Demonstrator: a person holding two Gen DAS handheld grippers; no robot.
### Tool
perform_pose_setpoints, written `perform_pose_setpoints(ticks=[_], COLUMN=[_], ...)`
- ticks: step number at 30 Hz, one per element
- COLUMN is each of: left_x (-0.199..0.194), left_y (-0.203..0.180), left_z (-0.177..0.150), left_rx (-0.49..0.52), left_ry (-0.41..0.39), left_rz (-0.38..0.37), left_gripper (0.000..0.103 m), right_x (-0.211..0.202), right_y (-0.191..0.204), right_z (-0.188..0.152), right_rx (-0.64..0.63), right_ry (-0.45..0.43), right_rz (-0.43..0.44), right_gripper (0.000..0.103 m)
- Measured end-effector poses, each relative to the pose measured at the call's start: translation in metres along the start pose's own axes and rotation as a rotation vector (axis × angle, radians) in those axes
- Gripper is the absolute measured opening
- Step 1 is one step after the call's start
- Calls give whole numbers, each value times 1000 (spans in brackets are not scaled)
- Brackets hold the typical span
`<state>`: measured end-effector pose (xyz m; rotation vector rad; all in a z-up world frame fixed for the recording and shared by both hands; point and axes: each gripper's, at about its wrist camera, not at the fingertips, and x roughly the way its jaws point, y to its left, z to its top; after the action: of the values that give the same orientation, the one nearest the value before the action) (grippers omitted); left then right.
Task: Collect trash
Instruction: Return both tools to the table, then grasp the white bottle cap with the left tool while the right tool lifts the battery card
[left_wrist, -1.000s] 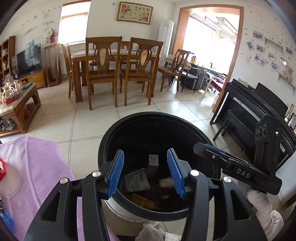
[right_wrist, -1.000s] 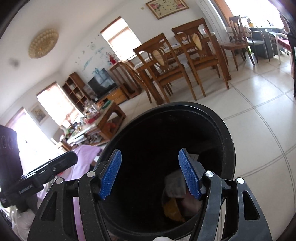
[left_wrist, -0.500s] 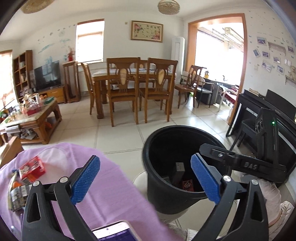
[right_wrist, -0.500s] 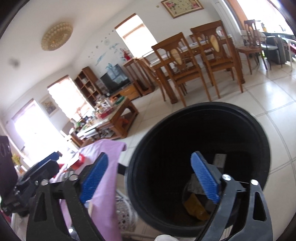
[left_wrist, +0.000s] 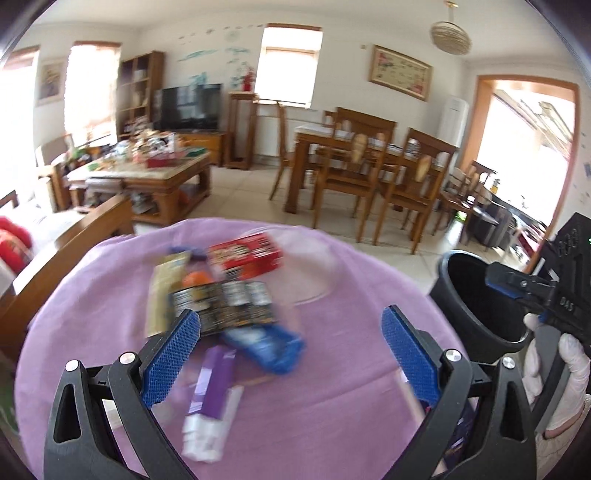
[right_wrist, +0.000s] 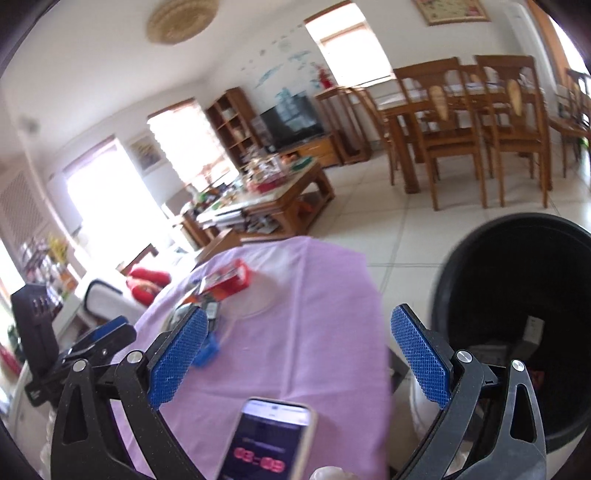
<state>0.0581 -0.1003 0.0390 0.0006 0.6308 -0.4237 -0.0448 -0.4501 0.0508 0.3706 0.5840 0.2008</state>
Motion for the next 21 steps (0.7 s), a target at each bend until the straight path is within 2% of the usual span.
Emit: perform_pose_setpoints(ticks=[5,11,15,19,21], left_x=[-17,-19,-12,-3,-1], left_y=[66,110,136,144,150], left_z=[-23,-51,-63,-71,-73], left_rx=[-15,4,15,26,11], left_ry=[48,144,203,269,284], left_rz=[92,158,137,103,62], left_gripper=[98,95,86,76,64], right_x=[39,88,131,171,187], right_y=[70,140,168,187,193], right_z=[0,-13,-12,-15,-17], right_rx=[-178,-420,-558,-706,-777], right_ry=[84,159,226,300,325], right_rz=[66,93,109,142,162], right_gripper=[98,98,98,98,98])
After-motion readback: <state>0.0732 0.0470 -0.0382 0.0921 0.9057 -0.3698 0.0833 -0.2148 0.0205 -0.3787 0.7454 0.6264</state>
